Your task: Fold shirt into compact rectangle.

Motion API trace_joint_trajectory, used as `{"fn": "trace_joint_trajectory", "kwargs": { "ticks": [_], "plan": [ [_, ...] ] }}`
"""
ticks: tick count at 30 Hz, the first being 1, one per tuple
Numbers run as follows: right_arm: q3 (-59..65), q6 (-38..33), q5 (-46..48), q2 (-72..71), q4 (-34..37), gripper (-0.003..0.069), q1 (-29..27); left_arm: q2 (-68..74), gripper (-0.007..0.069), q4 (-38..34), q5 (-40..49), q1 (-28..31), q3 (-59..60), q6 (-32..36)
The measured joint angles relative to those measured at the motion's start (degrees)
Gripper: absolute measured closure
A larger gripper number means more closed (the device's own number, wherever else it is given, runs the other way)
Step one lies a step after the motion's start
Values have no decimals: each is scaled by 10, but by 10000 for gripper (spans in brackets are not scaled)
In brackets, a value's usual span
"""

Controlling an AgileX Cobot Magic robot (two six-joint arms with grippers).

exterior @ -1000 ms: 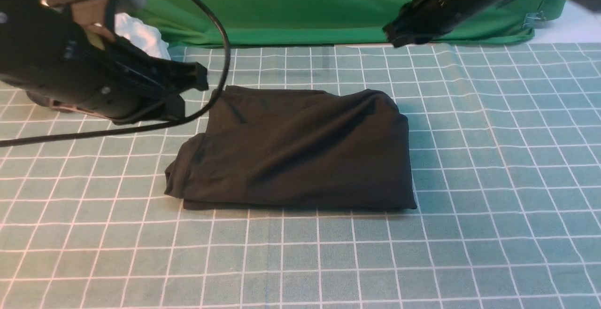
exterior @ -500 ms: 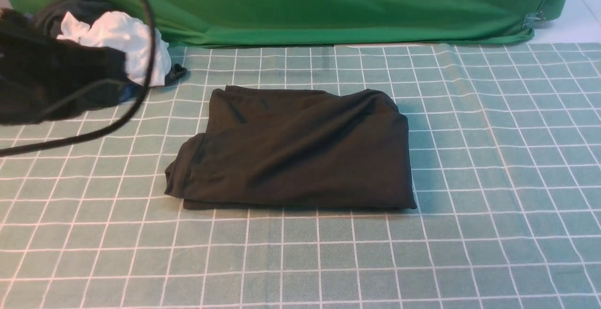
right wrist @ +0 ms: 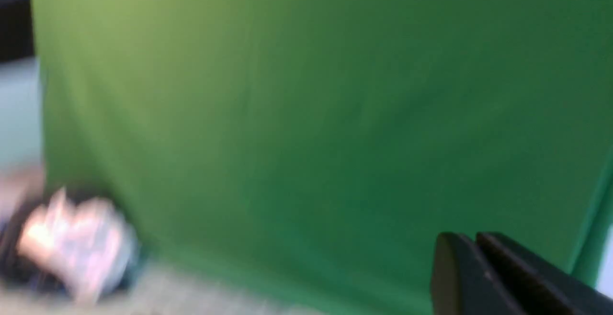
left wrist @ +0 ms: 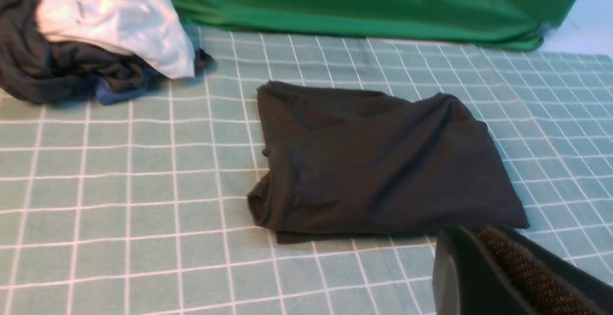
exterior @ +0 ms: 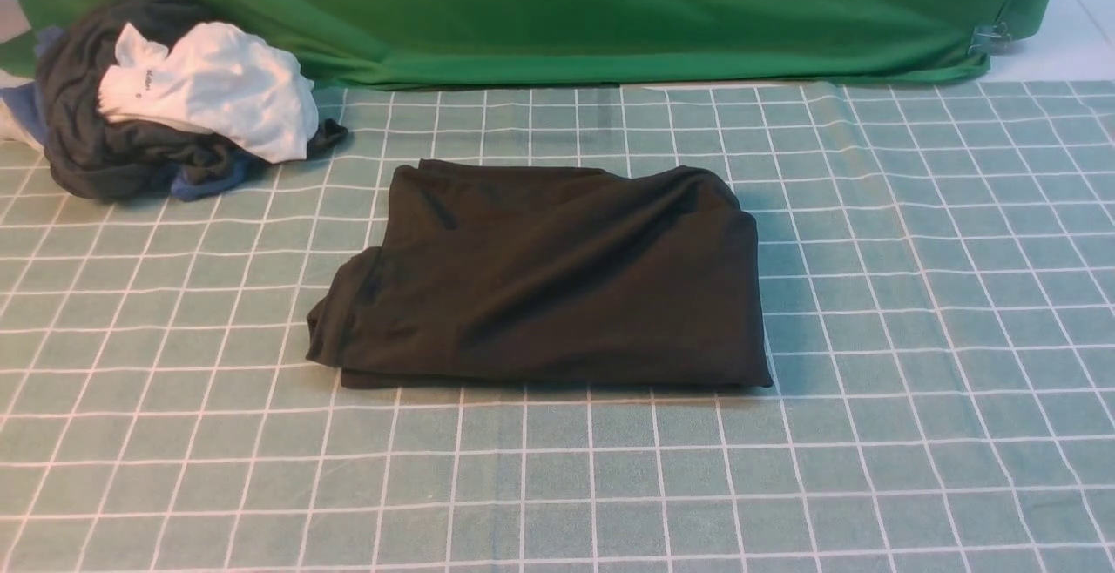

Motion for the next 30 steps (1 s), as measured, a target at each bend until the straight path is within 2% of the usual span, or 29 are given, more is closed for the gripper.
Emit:
{"fn": "trace_joint_trajectory", "kwargs": {
  "ticks": [4, 7, 14, 22, 30],
  "plan": [
    [127, 2, -117, -117, -1, 616, 0, -69, 618, 20, -49, 0, 64, 0],
    [180, 3, -148, -169, -1, 616, 0, -100, 618, 22, -100, 0, 106, 0],
    [215, 19, -163, -214, -1, 589, 0, -105, 617, 12, -205, 0, 168, 0],
    [215, 24, -155, -216, -1, 508, 0, -105, 616, 11, -221, 0, 172, 0],
    [215, 26, -155, -216, -1, 491, 0, -105, 613, 11, -221, 0, 173, 0]
  ]
}}
